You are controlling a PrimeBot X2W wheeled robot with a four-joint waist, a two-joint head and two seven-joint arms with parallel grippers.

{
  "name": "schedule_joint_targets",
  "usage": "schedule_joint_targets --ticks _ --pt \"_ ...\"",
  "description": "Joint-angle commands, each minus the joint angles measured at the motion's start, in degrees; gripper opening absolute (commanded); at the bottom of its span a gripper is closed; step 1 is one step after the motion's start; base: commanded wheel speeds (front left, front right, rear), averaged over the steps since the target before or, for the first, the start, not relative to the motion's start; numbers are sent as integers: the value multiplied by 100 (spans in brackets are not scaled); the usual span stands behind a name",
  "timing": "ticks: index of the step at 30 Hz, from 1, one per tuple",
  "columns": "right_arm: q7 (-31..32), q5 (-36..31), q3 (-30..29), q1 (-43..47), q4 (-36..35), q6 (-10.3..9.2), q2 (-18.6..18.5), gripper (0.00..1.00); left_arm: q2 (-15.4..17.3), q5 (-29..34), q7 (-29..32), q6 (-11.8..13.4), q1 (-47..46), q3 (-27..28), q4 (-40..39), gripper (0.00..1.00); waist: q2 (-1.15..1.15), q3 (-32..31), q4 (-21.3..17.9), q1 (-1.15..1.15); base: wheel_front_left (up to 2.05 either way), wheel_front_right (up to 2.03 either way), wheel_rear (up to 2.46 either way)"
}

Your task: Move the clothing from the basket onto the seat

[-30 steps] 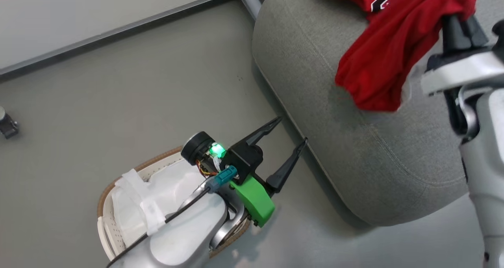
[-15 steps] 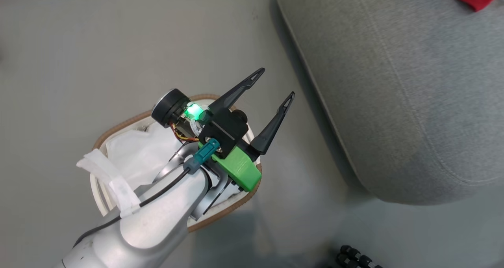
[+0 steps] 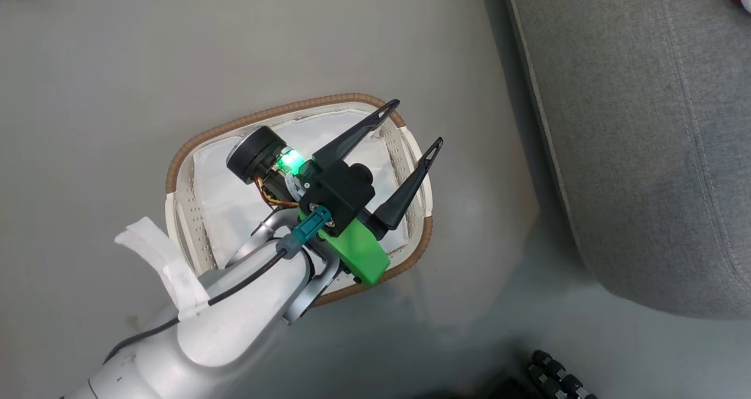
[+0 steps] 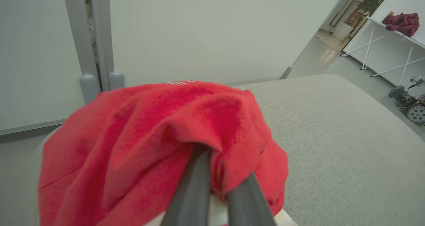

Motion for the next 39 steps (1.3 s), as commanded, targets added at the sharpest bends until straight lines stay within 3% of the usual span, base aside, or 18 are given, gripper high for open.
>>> schedule_joint_targets --ticks 1,6,7,8,9,17,28,39 --pt "-65 -121 -106 14 107 -6 75 0 57 58 8 2 -96 -13 -18 100 0 149 69 -1 0 0 0" --pt "-236 -456 -400 61 503 -7 285 0 96 77 54 -4 -140 -47 -38 100 0 221 -4 -1 0 0 0" --pt "-280 -496 -486 72 578 -7 319 9 104 72 56 3 -140 -47 -41 100 0 223 -21 -1 0 0 0" --pt "-331 -550 -518 92 633 -7 353 29 107 61 47 19 -142 -35 -37 100 0 220 -36 -1 0 0 0" --pt "-398 -618 -529 108 690 -7 395 100 120 44 31 44 -145 -10 -33 100 0 211 -59 -1 0 0 0" --pt "-822 -617 -330 227 984 -7 690 100 209 -105 -55 160 14 108 37 100 0 -17 -276 -1 0 0 0" --pt "-950 -28 437 762 975 -7 829 100 239 -316 -195 292 278 216 161 100 0 -599 -575 -1 0 0 0" --pt "-913 779 1327 1570 437 -7 420 100 124 -610 -468 382 541 439 410 100 0 -1395 -554 -1 0 0 0"
